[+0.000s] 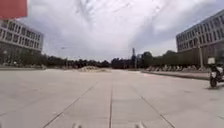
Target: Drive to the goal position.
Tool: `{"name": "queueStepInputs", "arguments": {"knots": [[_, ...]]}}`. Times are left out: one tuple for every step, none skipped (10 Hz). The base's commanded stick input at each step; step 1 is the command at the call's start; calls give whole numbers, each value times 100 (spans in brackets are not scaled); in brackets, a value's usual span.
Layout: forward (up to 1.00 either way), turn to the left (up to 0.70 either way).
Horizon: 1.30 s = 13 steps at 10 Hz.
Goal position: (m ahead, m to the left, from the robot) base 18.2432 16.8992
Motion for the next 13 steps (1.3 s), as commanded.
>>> {"name": "queueStepInputs", "arguments": {"knots": [[70,0],[70,0],[70,0],[70,0],[70,0],[70,0],[70,0],[70,0],[70,0],[70,0],[70,0],[70,0],[70,0]]}}
